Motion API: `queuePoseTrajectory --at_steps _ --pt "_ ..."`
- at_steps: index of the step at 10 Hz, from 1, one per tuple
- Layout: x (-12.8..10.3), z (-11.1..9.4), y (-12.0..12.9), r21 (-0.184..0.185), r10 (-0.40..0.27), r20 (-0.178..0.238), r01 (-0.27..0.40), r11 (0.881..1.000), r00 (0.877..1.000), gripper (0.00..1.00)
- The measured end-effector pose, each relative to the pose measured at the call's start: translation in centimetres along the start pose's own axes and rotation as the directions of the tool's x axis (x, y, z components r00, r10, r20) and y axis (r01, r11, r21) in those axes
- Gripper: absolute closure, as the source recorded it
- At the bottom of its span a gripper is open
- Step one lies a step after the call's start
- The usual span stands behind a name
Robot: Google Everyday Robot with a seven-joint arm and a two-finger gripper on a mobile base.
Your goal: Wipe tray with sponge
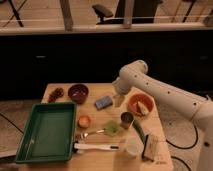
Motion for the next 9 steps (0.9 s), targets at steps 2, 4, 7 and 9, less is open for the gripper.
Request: queuePoseTrajectory --at_steps 2,4,7,9 --pt "-0.2 0.6 0.0 -0.011 0.007 0.003 -0.007 1.0 1.0 0.2" --pt "-0.3 0.9 -0.2 -0.019 0.013 0.006 -0.013 1.0 1.0 0.2" --pt "-0.3 1.7 -0.4 -0.031 0.024 0.011 -0.024 0.999 1.0 0.2" --pt "-0.5 2.5 -0.5 -0.043 0.031 0.019 -0.031 0.999 0.999 0.2"
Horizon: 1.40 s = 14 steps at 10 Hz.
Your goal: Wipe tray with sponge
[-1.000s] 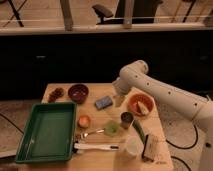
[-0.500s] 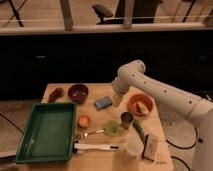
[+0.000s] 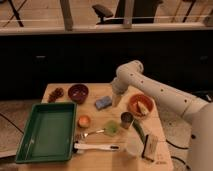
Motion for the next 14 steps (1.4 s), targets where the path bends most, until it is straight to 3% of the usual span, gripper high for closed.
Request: queuePoseTrajectory --at_steps 14 --pt "1.1 5.3 0.3 -0.067 0.062 0.012 -0.061 0.996 0.998 0.2"
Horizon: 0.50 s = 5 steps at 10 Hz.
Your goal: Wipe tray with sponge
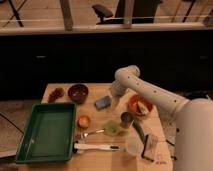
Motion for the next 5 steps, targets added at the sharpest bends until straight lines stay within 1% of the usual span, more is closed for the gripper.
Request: queuePoseTrajectory --at_steps 5 --pt "-0.2 2.0 -0.5 -0.033 -0.006 -0.007 0.005 0.999 1.0 0.2"
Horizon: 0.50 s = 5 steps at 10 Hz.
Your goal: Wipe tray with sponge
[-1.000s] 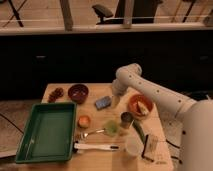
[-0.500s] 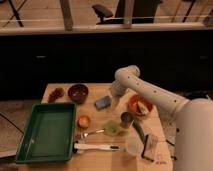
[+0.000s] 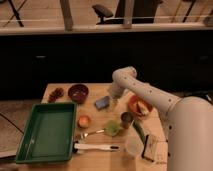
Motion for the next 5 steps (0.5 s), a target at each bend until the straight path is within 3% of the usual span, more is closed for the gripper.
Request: queuePoseTrajectory --at_steps 5 --pt "0.5 1.8 -0.4 -0.03 -0.002 -0.001 0.002 1.0 1.0 0.2"
